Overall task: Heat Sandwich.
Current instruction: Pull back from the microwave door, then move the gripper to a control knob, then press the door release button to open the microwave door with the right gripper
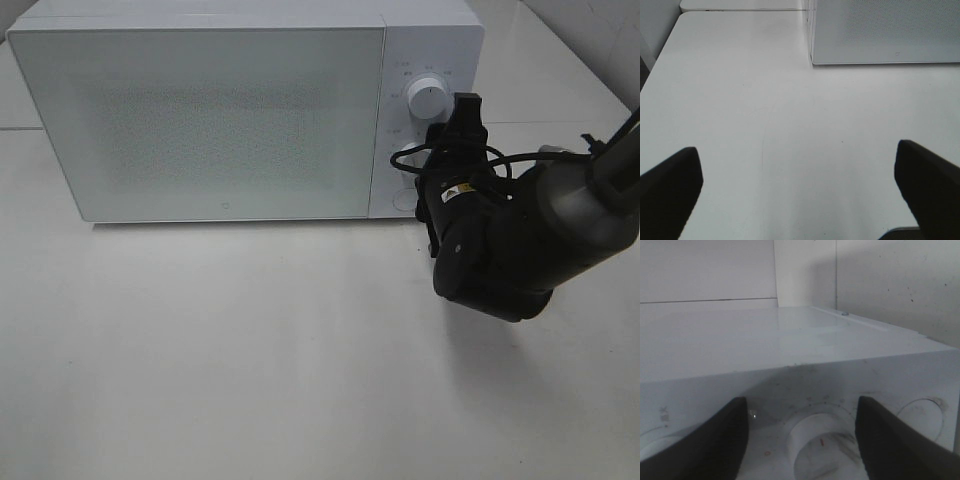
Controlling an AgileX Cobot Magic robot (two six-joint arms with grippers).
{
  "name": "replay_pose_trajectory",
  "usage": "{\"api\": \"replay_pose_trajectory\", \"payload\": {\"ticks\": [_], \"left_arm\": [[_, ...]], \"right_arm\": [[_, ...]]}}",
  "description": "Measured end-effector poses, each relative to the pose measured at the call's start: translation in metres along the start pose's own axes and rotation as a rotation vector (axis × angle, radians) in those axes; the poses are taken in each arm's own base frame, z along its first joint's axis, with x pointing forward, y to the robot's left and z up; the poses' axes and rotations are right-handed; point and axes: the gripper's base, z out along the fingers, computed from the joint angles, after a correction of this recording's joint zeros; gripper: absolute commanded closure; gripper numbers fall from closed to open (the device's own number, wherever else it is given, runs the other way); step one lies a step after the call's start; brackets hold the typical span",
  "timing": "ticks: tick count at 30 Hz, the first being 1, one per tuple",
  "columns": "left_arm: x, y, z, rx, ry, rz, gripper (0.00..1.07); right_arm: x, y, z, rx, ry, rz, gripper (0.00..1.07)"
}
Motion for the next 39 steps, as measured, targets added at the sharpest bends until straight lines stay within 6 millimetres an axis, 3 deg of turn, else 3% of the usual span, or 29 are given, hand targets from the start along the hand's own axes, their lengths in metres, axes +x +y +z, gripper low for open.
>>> {"api": "replay_pose_trajectory", "payload": {"ticks": [2, 23, 32, 39], "left_arm": [[0.0, 0.0, 0.0, 0.0, 0.0, 0.0, 0.07], [0.0, 0.0, 0.0, 0.0, 0.0, 0.0, 0.07], [0.0, 0.0, 0.0, 0.0, 0.0, 0.0, 0.07], [0.0, 0.0, 0.0, 0.001, 0.0, 0.0, 0.07]], "right_arm": [[-0.001, 0.001, 0.0, -0.013, -0.01, 0.001, 0.3], [-0.004, -0.001, -0.006, -0.039, 0.064, -0.077, 0.32], [-0.016, 0.007, -0.03, -0.004, 0.119, -0.164, 0.32], [-0.015, 0.007, -0.049, 0.128, 0.278, -0.398, 0.32]]}}
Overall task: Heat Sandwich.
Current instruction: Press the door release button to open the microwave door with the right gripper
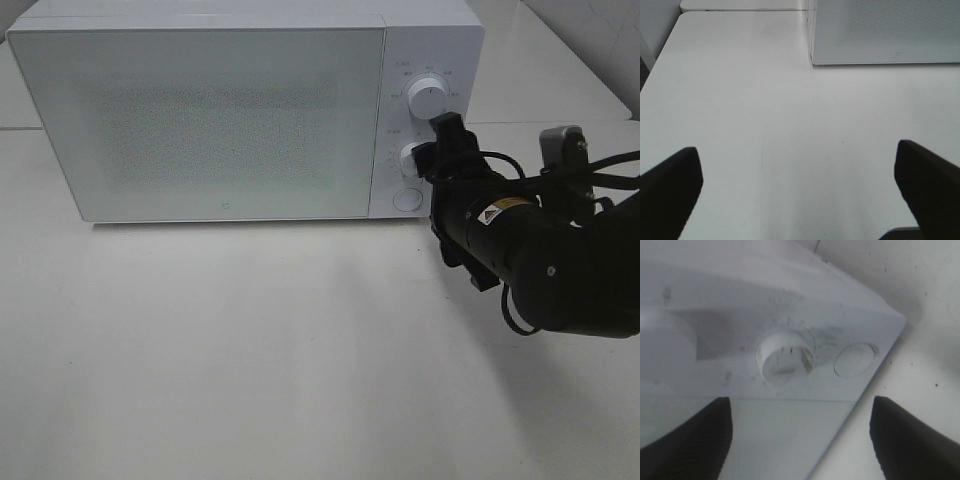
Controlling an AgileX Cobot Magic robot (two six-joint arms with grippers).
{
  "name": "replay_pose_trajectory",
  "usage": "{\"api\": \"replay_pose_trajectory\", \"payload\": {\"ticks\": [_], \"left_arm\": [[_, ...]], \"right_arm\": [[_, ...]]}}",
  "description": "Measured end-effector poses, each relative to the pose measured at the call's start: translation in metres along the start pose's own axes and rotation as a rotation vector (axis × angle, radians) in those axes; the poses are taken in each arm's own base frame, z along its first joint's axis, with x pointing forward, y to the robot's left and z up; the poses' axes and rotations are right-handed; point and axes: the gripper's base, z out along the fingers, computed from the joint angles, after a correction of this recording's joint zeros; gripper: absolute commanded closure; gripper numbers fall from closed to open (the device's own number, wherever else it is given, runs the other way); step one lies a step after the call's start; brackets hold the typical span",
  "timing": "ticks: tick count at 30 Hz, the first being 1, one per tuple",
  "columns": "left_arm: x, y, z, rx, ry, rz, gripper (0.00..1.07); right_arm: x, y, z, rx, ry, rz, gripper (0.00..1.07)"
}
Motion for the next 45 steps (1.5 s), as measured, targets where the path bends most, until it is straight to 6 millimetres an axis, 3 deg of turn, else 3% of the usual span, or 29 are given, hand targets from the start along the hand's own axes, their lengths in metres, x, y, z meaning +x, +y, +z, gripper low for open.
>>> {"api": "replay_pose_trajectory", "payload": {"ticks": [6, 16, 28, 38, 45], "left_arm": [[0.0, 0.0, 0.0, 0.0, 0.0, 0.0, 0.07], [0.0, 0.0, 0.0, 0.0, 0.0, 0.0, 0.07], [0.0, 0.0, 0.0, 0.0, 0.0, 0.0, 0.07], [0.0, 0.0, 0.0, 0.0, 0.0, 0.0, 0.07], [0.0, 0.0, 0.0, 0.0, 0.0, 0.0, 0.07]], "right_arm": [[0.0, 0.001, -0.009, 0.089, 0.225, -0.323, 0.32], [-0.005, -0.006, -0.026, 0.201, 0.464, -0.684, 0.32], [-0.029, -0.001, -0.073, 0.364, 0.643, -1.168, 0.32], [-0.049, -0.001, -0.118, 0.541, 0.793, -1.316, 0.32], [-0.058, 0.006, -0.14, 0.535, 0.801, -1.351, 0.34]]}}
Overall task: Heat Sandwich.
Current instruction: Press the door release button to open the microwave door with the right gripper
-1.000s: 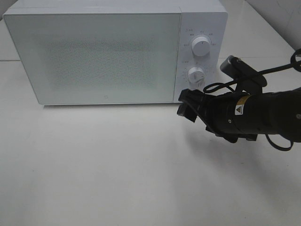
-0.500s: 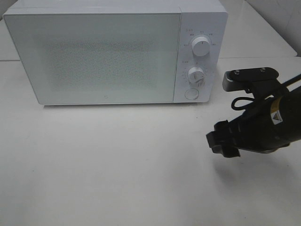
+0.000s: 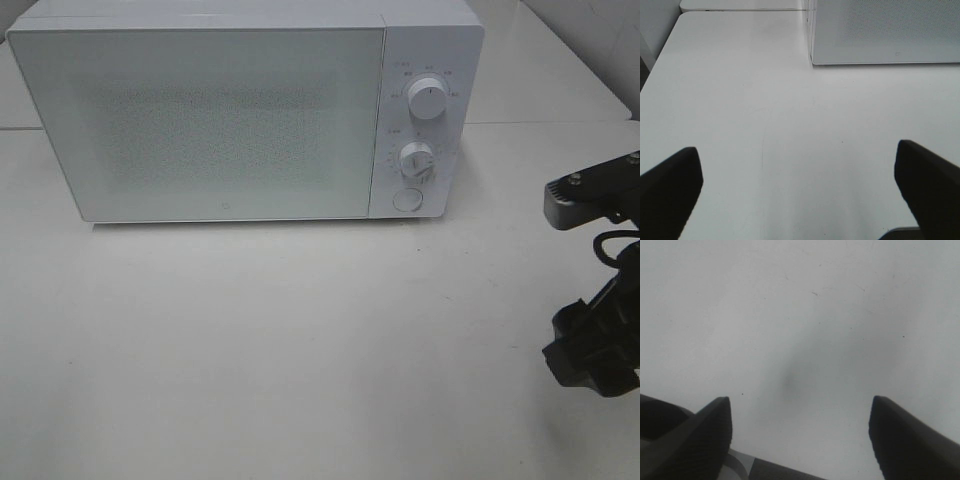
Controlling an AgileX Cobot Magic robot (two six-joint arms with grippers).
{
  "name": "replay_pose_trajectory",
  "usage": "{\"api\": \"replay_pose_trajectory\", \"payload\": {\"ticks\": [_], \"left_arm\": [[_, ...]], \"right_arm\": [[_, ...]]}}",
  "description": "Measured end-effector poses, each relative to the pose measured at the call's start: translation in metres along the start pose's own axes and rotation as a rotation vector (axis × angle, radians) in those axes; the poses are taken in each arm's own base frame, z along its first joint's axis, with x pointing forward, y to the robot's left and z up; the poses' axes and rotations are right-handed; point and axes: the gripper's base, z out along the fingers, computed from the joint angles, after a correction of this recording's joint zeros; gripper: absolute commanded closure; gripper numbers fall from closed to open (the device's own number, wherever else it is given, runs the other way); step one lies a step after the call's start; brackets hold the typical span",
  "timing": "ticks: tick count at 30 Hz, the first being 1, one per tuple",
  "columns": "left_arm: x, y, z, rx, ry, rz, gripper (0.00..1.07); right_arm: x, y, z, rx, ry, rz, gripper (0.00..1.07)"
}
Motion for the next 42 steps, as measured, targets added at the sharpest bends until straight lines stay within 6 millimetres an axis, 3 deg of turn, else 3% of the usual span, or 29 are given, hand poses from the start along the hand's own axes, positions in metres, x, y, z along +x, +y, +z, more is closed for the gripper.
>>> {"api": "replay_pose_trajectory", "payload": {"ticks": [13, 22, 26, 30, 34, 42], "left_arm": [[0.0, 0.0, 0.0, 0.0, 0.0, 0.0, 0.07], [0.0, 0.0, 0.0, 0.0, 0.0, 0.0, 0.07], [0.0, 0.0, 0.0, 0.0, 0.0, 0.0, 0.07], [0.0, 0.0, 0.0, 0.0, 0.0, 0.0, 0.07], [0.0, 0.0, 0.0, 0.0, 0.0, 0.0, 0.07], [0.0, 0.0, 0.0, 0.0, 0.0, 0.0, 0.07]], "right_arm": [[0.031, -0.004, -0.05, -0.096, -0.142, -0.028, 0.34], [0.074, -0.016, -0.088, -0.114, -0.307, -0.002, 0.34], [0.105, -0.024, -0.108, -0.126, -0.488, 0.018, 0.34], [0.117, -0.027, -0.11, -0.122, -0.555, 0.028, 0.34], [0.131, -0.028, -0.1, -0.102, -0.588, 0.06, 0.34], [0.15, -0.031, -0.106, -0.025, -0.716, 0.185, 0.34]]}}
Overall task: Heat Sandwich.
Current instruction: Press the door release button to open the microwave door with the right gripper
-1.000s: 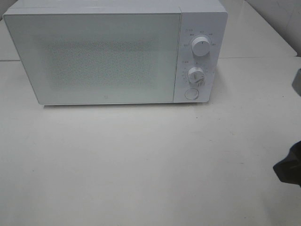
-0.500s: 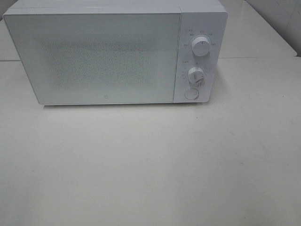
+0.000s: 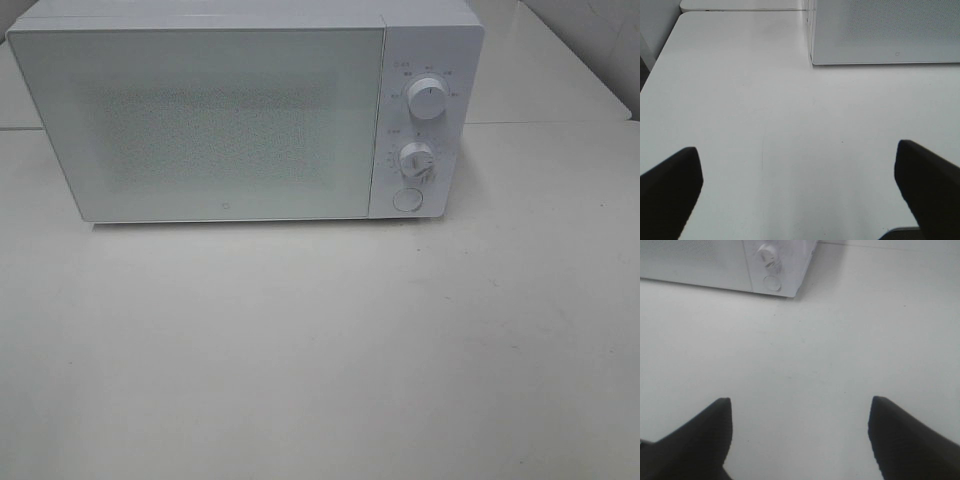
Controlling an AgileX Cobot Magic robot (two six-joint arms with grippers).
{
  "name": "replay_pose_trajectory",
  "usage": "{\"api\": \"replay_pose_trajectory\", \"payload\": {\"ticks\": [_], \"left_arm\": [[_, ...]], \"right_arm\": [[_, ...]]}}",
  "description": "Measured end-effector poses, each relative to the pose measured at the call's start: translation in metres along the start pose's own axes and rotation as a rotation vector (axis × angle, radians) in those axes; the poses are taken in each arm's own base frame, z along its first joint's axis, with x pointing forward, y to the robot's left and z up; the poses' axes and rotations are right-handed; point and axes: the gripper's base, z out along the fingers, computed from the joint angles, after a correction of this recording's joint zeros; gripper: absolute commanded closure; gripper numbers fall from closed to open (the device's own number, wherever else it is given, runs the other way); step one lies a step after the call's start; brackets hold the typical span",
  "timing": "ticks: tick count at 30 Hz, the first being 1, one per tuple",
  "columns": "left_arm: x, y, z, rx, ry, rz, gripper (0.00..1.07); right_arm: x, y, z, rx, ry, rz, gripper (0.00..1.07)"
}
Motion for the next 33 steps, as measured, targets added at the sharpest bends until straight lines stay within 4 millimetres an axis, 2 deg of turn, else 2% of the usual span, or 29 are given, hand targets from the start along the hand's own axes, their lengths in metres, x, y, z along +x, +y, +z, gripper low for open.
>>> {"api": "replay_pose_trajectory", "payload": {"ticks": [3, 8, 33], "left_arm": [[0.0, 0.0, 0.0, 0.0, 0.0, 0.0, 0.07], [0.0, 0.0, 0.0, 0.0, 0.0, 0.0, 0.07], [0.0, 0.0, 0.0, 0.0, 0.0, 0.0, 0.07]], "right_arm": [[0.0051, -0.0004, -0.0076, 0.066, -0.058, 0.048, 0.34], [0.006, -0.0001, -0.0089, 0.109, -0.067, 0.074, 0.34], [0.006, 0.0, -0.0089, 0.108, -0.067, 0.074, 0.34]]}}
